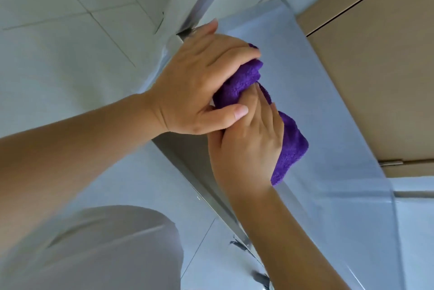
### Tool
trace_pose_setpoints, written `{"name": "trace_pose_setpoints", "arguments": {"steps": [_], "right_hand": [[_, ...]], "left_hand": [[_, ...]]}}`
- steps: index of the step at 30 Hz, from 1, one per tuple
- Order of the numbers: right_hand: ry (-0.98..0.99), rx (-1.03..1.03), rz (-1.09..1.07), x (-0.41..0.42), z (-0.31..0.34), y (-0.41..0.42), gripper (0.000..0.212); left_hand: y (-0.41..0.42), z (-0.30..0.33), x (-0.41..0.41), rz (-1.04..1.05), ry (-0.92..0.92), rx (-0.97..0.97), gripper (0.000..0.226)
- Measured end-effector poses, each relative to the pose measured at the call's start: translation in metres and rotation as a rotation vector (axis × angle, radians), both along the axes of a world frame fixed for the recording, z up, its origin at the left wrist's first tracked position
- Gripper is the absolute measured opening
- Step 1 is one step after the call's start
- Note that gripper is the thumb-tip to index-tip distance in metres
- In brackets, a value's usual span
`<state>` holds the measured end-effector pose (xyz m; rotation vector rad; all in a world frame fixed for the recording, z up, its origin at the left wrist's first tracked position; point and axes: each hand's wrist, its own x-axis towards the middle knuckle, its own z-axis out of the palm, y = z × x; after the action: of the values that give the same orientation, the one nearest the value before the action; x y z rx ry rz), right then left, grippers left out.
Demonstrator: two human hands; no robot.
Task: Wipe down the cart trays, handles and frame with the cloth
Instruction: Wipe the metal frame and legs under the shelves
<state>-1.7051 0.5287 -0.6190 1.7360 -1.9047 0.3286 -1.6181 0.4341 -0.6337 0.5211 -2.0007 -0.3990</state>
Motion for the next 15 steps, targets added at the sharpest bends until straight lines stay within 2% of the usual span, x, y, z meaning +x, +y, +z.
{"name": "trace_pose_setpoints", "arguments": {"steps": [4, 9, 13, 15], "right_hand": [[0.05, -0.114, -0.012, 0.004, -0.015, 0.008, 0.037], [0.051, -0.213, 0.099, 0.013, -0.033, 0.013, 0.034], [-0.136, -0.127, 0.328, 0.026, -0.06, 0.008, 0.031], [-0.292, -0.013, 0.367, 0.03, -0.076, 0.002, 0.035]], "left_hand": [[0.0, -0.007, 0.012, -0.101, -0.03, -0.012, 0.067], [0.022, -0.032, 0.03, -0.173, 0.117, 0.097, 0.054], [0.048, -0.062, 0.047, -0.071, 0.246, 0.29, 0.055], [0.057, -0.076, 0.054, -0.035, 0.287, 0.502, 0.057]]}}
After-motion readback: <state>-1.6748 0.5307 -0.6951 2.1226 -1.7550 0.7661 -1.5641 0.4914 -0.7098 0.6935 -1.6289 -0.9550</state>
